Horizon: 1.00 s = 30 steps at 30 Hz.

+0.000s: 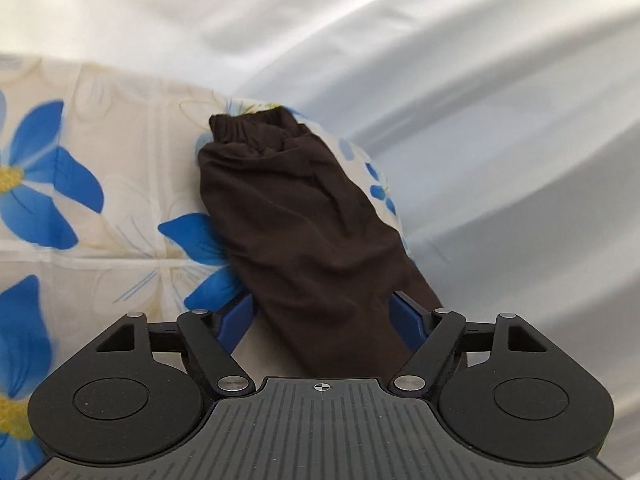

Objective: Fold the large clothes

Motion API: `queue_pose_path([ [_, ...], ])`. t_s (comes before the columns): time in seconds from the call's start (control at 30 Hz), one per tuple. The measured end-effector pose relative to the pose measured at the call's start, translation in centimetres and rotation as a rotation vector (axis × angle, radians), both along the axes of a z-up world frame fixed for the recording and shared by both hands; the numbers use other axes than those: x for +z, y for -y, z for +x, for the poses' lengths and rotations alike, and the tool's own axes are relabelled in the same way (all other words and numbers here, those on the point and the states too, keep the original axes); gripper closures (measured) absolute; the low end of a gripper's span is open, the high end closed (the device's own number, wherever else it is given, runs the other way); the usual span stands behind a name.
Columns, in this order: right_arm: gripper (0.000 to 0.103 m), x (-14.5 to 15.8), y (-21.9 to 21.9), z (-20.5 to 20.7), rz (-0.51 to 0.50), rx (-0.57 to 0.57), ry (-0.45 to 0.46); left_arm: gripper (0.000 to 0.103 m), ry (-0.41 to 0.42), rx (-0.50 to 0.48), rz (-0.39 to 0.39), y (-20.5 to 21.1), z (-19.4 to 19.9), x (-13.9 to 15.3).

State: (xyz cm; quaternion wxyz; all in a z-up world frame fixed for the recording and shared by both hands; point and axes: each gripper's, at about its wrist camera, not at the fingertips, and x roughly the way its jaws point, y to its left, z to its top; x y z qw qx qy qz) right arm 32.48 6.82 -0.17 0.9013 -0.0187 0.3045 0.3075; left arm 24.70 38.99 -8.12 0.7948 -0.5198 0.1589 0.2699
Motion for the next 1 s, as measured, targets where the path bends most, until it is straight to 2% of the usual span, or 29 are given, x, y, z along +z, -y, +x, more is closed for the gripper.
queue_pose_path([
  [0.1, 0.098, -2.8, -1.6, 0.7, -0.03, -0.008, -0.065, 0.029, 0.02, 0.029, -0.033, -1.4, 0.5, -1.0],
  [0.2, 0.098, -3.7, -1.1, -0.2, 0.005, -0.004, -0.019, 0.033, 0.052, 0.062, -0.045, -2.9, 1.1, -1.4],
  [0.27, 0.098, -3.9, -0.8, 0.0, 0.025, -0.001, -0.025, 0.045, 0.061, 0.079, -0.057, -3.9, 1.3, -1.8],
  [0.33, 0.098, -3.8, -0.7, 0.4, 0.046, 0.001, -0.033, 0.073, 0.06, 0.079, -0.075, -4.7, 1.4, -2.1],
  [0.43, 0.098, -4.2, 0.0, 0.3, 0.088, 0.001, -0.047, 0.084, 0.076, 0.055, -0.079, -5.1, 1.3, -1.7],
  [0.5, 0.098, -4.4, 0.1, 0.6, 0.107, 0.002, -0.055, 0.088, 0.098, 0.018, -0.013, -4.9, 1.5, -0.2],
  [0.6, 0.098, -4.4, 0.0, 0.7, 0.114, 0.003, -0.053, 0.09, 0.136, -0.087, 0.169, -2.3, 2.3, 4.3],
  [0.67, 0.098, -4.5, -0.1, 0.9, 0.122, 0.004, -0.058, 0.09, 0.181, -0.212, 0.298, 0.7, 3.6, 7.6],
  [0.77, 0.098, -4.5, 0.8, 1.5, 0.17, 0.006, -0.099, 0.09, 0.218, -0.429, 0.442, 7.1, 6.2, 10.9],
  [0.87, 0.098, -3.9, 2.6, 2.0, 0.243, 0.001, -0.18, 0.089, 0.191, -0.624, 0.498, 14.0, 9.2, 10.4],
  [0.93, 0.097, -3.1, 5.8, 1.8, 0.334, -0.055, -0.209, 0.089, 0.142, -0.708, 0.52, 17.7, 10.3, 8.3],
  [1.0, 0.096, -2.3, 9.7, 1.5, 0.419, -0.122, -0.22, 0.089, 0.082, -0.772, 0.492, 20.1, 11.9, 5.7],
])
